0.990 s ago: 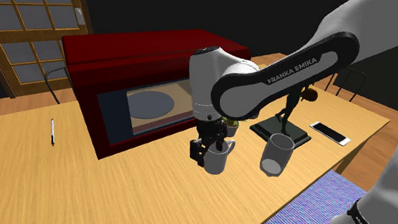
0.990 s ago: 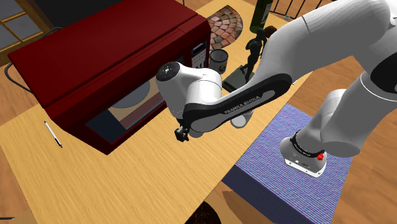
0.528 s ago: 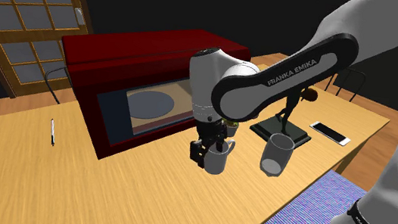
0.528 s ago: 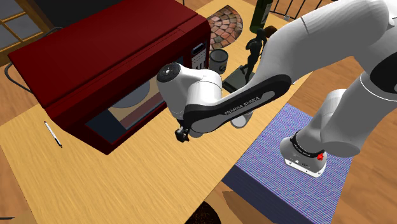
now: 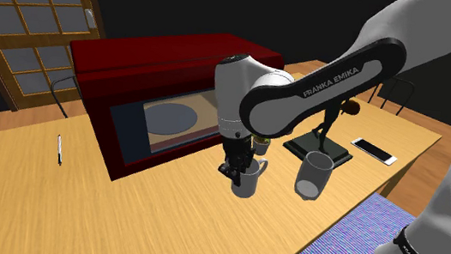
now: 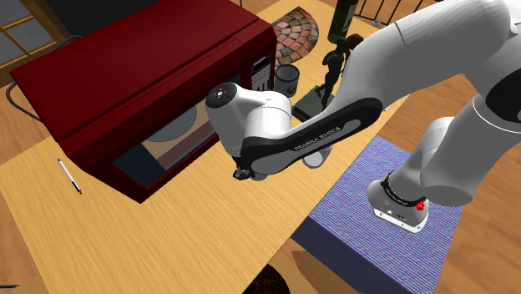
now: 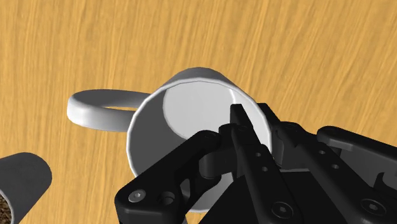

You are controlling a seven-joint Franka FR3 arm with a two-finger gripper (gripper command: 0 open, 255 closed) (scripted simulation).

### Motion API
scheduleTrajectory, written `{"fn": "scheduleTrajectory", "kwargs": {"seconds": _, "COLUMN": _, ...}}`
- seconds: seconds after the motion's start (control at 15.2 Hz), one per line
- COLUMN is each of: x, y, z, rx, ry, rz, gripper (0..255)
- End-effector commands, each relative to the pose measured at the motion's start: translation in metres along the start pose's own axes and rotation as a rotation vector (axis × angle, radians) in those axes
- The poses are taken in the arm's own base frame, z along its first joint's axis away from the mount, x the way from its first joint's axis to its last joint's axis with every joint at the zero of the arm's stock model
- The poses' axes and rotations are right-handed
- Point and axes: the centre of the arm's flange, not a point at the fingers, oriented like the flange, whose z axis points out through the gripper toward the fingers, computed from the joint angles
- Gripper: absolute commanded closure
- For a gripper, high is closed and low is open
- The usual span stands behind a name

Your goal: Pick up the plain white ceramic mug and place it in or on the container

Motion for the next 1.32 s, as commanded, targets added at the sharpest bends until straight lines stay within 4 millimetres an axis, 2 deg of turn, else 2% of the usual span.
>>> {"fn": "scheduleTrajectory", "kwargs": {"seconds": 0.0, "x": 0.000, "y": 0.000, "z": 0.000, "rx": 0.000, "ry": 0.000, "rz": 0.000, "gripper": 255}}
{"fn": "scheduleTrajectory", "kwargs": {"seconds": 0.07, "x": 0.000, "y": 0.000, "z": 0.000, "rx": 0.000, "ry": 0.000, "rz": 0.000, "gripper": 255}}
{"fn": "scheduleTrajectory", "kwargs": {"seconds": 1.25, "x": -0.016, "y": 0.002, "z": -0.094, "rx": 0.000, "ry": 0.000, "rz": 0.000, "gripper": 255}}
